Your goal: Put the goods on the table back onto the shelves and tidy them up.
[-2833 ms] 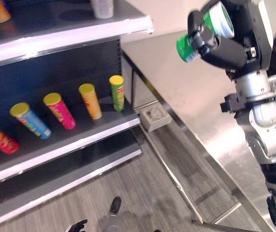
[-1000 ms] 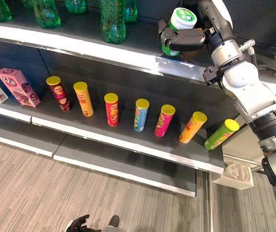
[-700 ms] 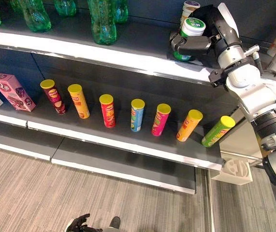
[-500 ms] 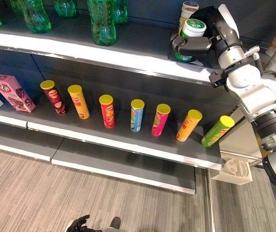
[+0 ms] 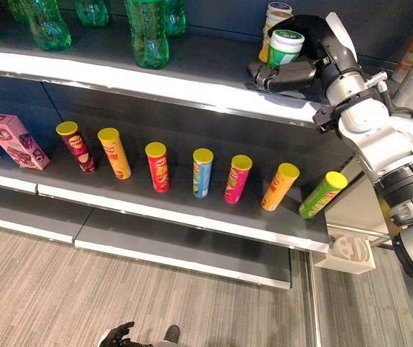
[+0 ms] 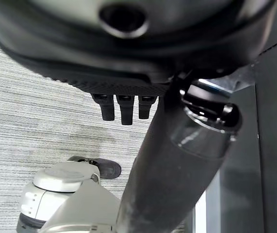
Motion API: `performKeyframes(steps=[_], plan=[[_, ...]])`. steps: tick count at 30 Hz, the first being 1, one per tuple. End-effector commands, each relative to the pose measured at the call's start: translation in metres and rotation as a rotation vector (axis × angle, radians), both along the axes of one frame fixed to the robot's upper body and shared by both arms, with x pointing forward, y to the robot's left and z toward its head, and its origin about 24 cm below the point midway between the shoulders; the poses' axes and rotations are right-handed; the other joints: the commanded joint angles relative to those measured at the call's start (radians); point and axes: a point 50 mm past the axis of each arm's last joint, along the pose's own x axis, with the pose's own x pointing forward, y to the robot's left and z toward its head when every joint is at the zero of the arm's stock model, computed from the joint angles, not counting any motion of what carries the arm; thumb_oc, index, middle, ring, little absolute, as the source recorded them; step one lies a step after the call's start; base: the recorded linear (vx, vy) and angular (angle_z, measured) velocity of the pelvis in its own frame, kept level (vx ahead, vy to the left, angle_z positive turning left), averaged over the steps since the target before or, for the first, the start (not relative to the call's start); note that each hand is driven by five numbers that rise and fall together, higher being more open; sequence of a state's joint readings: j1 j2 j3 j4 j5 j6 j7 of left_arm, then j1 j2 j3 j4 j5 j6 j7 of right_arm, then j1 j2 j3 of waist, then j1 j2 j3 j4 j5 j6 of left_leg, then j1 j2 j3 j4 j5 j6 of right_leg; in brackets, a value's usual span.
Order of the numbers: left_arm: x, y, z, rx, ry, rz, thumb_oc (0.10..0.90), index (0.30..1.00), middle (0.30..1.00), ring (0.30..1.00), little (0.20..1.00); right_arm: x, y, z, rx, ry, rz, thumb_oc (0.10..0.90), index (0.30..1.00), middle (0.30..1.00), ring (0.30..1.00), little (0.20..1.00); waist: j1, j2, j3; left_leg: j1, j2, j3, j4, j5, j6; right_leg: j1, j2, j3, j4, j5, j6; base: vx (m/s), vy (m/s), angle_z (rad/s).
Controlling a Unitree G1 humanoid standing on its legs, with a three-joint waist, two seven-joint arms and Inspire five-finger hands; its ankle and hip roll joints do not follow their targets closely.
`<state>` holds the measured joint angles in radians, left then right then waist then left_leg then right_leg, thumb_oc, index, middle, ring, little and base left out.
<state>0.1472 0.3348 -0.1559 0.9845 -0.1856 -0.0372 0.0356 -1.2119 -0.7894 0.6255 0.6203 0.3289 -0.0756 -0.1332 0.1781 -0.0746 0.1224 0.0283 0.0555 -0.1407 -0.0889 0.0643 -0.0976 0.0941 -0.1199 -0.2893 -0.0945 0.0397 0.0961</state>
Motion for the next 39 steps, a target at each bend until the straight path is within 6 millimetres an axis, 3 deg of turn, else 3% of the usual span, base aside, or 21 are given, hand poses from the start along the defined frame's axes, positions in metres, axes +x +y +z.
performKeyframes(steps=[1, 12, 16, 17, 18, 20, 21, 23, 24, 25, 31, 35, 38, 39], plan=[[0.004, 0.01, 0.003, 0.07, 0.013, -0.088, 0.8, 0.9, 0.9, 0.9, 0.9, -0.014, 0.016, 0.064, 0.021, -0.21, 0.049, 0.8, 0.9, 0.9, 0.9, 0.9, 0.015, -0.042, -0.057, 0.03, 0.003, 0.093, 0.002, -0.095, 0.005, -0.002, -0.093, -0.045, 0.007, 0.026, 0.088, 0.0, 0.02, -0.05], [0.004, 0.006, 0.001, 0.065, 0.023, -0.107, 0.8, 0.9, 0.9, 0.9, 0.9, -0.04, 0.028, 0.083, 0.075, -0.334, 0.188, 0.8, 0.9, 0.9, 0.9, 0.9, -0.002, -0.036, -0.056, 0.037, 0.002, 0.108, 0.002, -0.103, 0.007, -0.006, -0.097, -0.035, 0.007, 0.03, 0.092, 0.0, 0.007, -0.04], [0.005, 0.007, 0.002, 0.066, 0.015, -0.084, 0.8, 0.9, 0.9, 0.9, 0.9, -0.077, 0.027, 0.099, 0.089, -0.493, 0.289, 0.8, 0.9, 0.9, 0.9, 0.9, -0.022, -0.034, -0.057, 0.038, 0.003, 0.119, 0.002, -0.106, 0.008, -0.012, -0.096, -0.028, 0.007, 0.033, 0.094, 0.0, 0.0, 0.0], [0.005, 0.007, 0.002, 0.068, 0.013, -0.073, 0.8, 0.9, 0.9, 0.9, 0.9, -0.099, 0.028, 0.098, 0.068, -0.556, 0.356, 0.8, 0.9, 0.9, 0.9, 0.9, -0.039, -0.032, -0.058, 0.041, 0.005, 0.126, 0.002, -0.108, 0.008, -0.015, -0.096, -0.022, 0.007, 0.032, 0.095, 0.02, 0.034, -0.01], [0.003, 0.006, 0.0, 0.067, 0.021, -0.071, 0.8, 0.9, 0.9, 0.9, 0.9, -0.123, 0.029, 0.091, 0.044, -0.606, 0.44, 0.8, 0.9, 0.9, 0.9, 0.9, -0.055, -0.029, -0.062, 0.043, 0.008, 0.136, 0.002, -0.111, 0.009, -0.02, -0.095, -0.013, 0.007, 0.033, 0.094, 0.02, 0.027, -0.05], [0.001, 0.001, -0.002, 0.067, 0.031, -0.095, 0.8, 0.9, 0.9, 0.9, 0.9, -0.145, 0.031, 0.077, 0.049, -0.627, 0.545, 0.8, 0.9, 0.9, 0.9, 0.9, -0.077, -0.019, -0.063, 0.048, 0.011, 0.15, 0.002, -0.116, 0.011, -0.028, -0.094, -0.001, 0.007, 0.034, 0.095, 0.0, 0.022, -0.2], [0.001, 0.001, -0.001, 0.07, 0.032, -0.097, 0.8, 0.9, 0.9, 0.9, 0.9, -0.146, 0.03, 0.076, 0.051, -0.626, 0.543, 0.8, 0.9, 0.9, 0.9, 0.9, -0.075, -0.021, -0.064, 0.049, 0.011, 0.151, 0.002, -0.116, 0.011, -0.028, -0.094, 0.0, 0.007, 0.034, 0.094, -0.02, 0.021, -0.33], [0.005, -0.005, -0.002, 0.06, 0.018, -0.13, 0.8, 0.9, 0.9, 0.9, 0.9, -0.156, 0.03, 0.049, 0.123, -0.572, 0.647, 0.8, 0.9, 0.9, 0.9, 0.9, -0.104, -0.005, -0.061, 0.055, 0.013, 0.17, 0.002, -0.121, 0.013, -0.037, -0.091, 0.021, 0.007, 0.035, 0.096, -0.02, 0.012, -0.37], [0.005, -0.004, -0.002, 0.063, 0.02, -0.133, 0.8, 0.9, 0.9, 0.9, 0.9, -0.157, 0.029, 0.048, 0.126, -0.571, 0.644, 0.8, 0.9, 0.9, 0.9, 0.9, -0.101, -0.008, -0.063, 0.055, 0.013, 0.171, 0.002, -0.122, 0.013, -0.037, -0.091, 0.022, 0.007, 0.035, 0.095, -0.03, 0.021, -0.29], [0.01, -0.01, -0.001, 0.053, 0.003, -0.151, 0.8, 0.9, 0.9, 0.9, 0.9, -0.155, 0.03, 0.026, 0.193, -0.482, 0.698, 0.8, 0.9, 0.9, 0.9, 0.9, -0.118, 0.002, -0.06, 0.06, 0.015, 0.186, 0.002, -0.123, 0.015, -0.047, -0.091, 0.038, 0.007, 0.04, 0.095, -0.03, 0.029, -0.31], [0.025, -0.008, 0.005, 0.042, -0.058, -0.151, 0.8, 0.9, 0.9, 0.9, 0.9, -0.152, 0.034, -0.062, 0.4, -0.071, 0.806, 0.8, 0.9, 0.9, 0.9, 0.9, -0.169, 0.029, -0.054, 0.085, 0.014, 0.246, 0.002, -0.138, 0.021, -0.068, -0.092, 0.091, 0.007, 0.051, 0.097, 0.0, 0.032, -0.46], [0.034, -0.005, 0.009, 0.039, -0.093, -0.151, 0.8, 0.9, 0.9, 0.9, 0.9, -0.158, 0.034, -0.134, 0.541, 0.241, 0.762, 0.8, 0.9, 0.9, 0.9, 0.9, -0.202, 0.043, -0.041, 0.091, 0.011, 0.269, 0.002, -0.14, 0.025, -0.081, -0.094, 0.119, 0.007, 0.06, 0.097, 0.0, 0.017, -0.24], [0.04, -0.005, 0.014, 0.031, -0.13, -0.164, 0.8, 0.9, 0.9, 0.9, 0.9, -0.161, 0.022, -0.168, 0.388, 0.363, 0.611, 0.8, 0.9, 0.9, 0.9, 0.9, -0.223, 0.049, -0.033, 0.092, 0.009, 0.278, 0.002, -0.14, 0.026, -0.09, -0.093, 0.131, 0.01, 0.062, 0.099, -0.01, 0.016, -0.26], [0.043, -0.008, 0.014, 0.026, -0.14, -0.178, 0.8, 0.9, 0.9, 0.9, 0.9, -0.16, 0.01, -0.192, 0.327, 0.448, 0.494, 0.8, 0.9, 0.9, 0.9, 0.9, -0.229, 0.05, -0.031, 0.098, 0.008, 0.283, 0.002, -0.141, 0.028, -0.086, -0.095, 0.135, 0.008, 0.064, 0.1, 0.0, 0.01, -0.17]])
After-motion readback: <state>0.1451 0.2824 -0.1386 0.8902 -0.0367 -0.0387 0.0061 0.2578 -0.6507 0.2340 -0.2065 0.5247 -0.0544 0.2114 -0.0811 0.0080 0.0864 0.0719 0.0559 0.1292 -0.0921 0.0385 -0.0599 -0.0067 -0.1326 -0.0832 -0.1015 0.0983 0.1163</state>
